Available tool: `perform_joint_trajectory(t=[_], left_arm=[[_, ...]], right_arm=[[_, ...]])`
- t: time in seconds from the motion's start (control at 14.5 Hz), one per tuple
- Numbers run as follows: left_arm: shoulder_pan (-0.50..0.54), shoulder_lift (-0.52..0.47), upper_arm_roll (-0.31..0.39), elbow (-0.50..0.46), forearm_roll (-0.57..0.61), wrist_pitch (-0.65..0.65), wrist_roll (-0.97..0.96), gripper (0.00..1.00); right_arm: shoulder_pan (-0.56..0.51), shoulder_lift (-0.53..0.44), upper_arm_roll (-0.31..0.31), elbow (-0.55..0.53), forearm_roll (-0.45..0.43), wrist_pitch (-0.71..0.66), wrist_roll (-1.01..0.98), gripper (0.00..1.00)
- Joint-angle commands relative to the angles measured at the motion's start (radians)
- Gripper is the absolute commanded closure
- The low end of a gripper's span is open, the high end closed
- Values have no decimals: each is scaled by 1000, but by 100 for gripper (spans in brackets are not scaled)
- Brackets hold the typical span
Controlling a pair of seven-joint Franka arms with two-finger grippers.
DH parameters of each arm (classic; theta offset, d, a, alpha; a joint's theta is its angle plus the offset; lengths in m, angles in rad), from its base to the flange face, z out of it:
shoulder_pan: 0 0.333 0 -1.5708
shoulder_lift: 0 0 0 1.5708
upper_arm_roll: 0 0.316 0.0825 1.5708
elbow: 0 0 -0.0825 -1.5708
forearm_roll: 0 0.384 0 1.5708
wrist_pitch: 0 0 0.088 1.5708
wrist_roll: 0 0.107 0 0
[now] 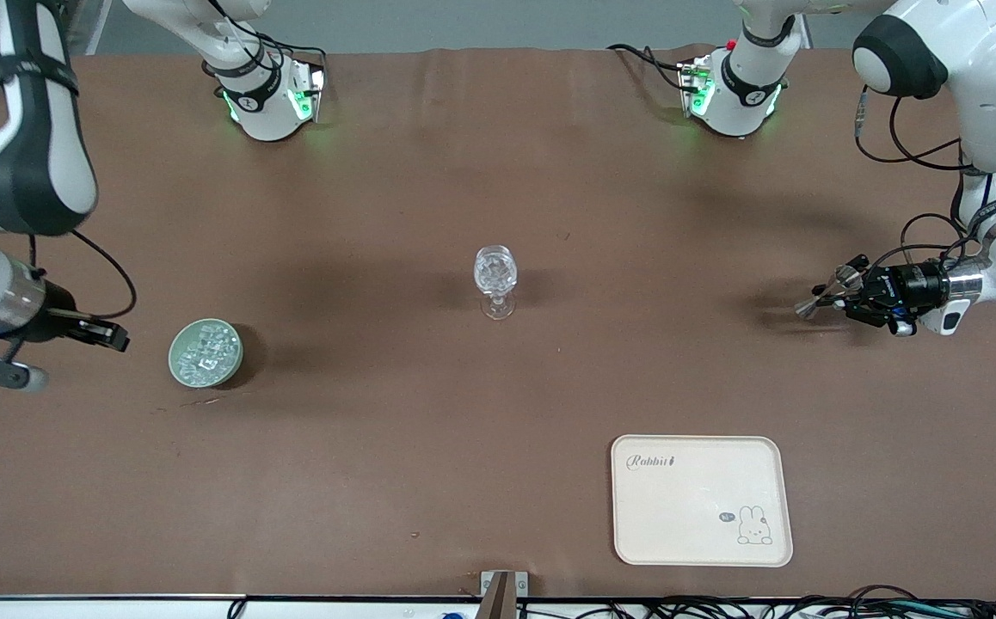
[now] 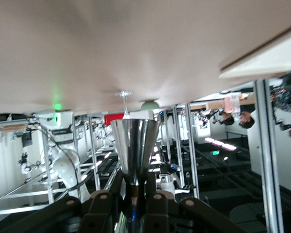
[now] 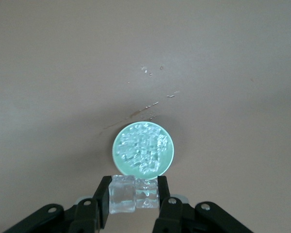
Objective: Pour wine and add ice with both arms
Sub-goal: 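Carry the jigger with the left gripper toward the wine glass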
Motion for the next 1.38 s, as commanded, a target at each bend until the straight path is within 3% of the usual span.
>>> perform_joint_trajectory(t=[0.0,0.14,0.28,0.62,0.83,1.1,1.31], left_arm=[[-41,-91,1,-32,-2,-5,-59,100],[-64,-157,-23,-34,43,10,-72,100],[-52,-235,-93,-40,99,78,-88,100],[-49,-294,-140,-78,116,132,-122,100],[-49,-337,-172,-92,119,168,-165,100],[-44,-420,-284,-138,146,302,-240,100],[29,-495,-445,-198,148,440,-298,100]], right_arm=[[-5,-12,0,128,32,-165,-24,100],[-6,-33,-2,165,32,-238,-32,100],[-6,-55,-5,169,32,-240,-69,100],[-19,-148,-5,170,32,-282,-86,100],[-42,-152,3,170,34,-272,-101,100],[-32,-152,6,169,43,-275,-101,99],[-31,-155,5,167,43,-284,-103,99]])
